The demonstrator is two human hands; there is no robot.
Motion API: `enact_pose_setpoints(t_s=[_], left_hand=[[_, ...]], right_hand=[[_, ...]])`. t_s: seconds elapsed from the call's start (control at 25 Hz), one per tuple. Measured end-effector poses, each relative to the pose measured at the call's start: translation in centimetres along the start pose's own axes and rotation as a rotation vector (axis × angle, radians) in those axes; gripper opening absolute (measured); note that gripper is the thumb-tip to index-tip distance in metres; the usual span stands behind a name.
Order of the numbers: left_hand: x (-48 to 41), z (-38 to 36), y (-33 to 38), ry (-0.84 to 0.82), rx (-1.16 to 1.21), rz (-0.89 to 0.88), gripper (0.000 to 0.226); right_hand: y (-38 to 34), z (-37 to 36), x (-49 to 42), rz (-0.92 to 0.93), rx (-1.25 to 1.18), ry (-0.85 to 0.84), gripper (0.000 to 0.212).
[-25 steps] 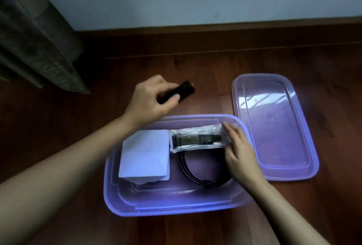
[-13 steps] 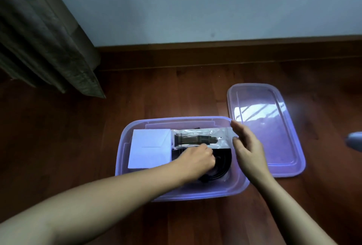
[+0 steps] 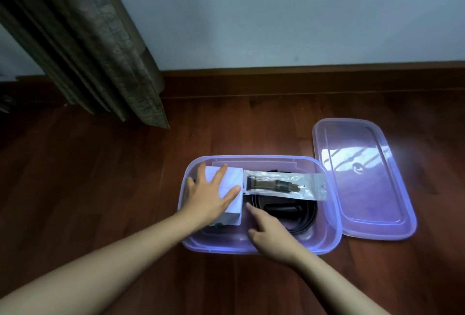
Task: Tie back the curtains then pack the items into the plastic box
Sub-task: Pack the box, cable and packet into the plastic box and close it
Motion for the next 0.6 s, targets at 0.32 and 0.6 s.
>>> enact_pose_setpoints(t_s=[0.32, 0.6], left_hand=[[0.6, 1.1, 0.8, -0.027, 0.066, 0.159, 0.089], [3.0, 6.2, 1.0, 0.050, 0.163, 0.075, 0.087]], right_hand=[[0.3, 0.3, 0.5, -0.010, -0.228, -0.076, 0.072], [-1.6, 0.8, 0.5, -0.219, -0.934, 0.028, 0.029]])
Point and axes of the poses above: each hand's wrist, its own x-axis away from the middle knuckle, its own z-axis out of the back of the hand, y = z × x, the point moved 1 cm from there along -x, towards the middle knuckle, and after that the axes turned 13 degrees about x, right-handed, at the moved point
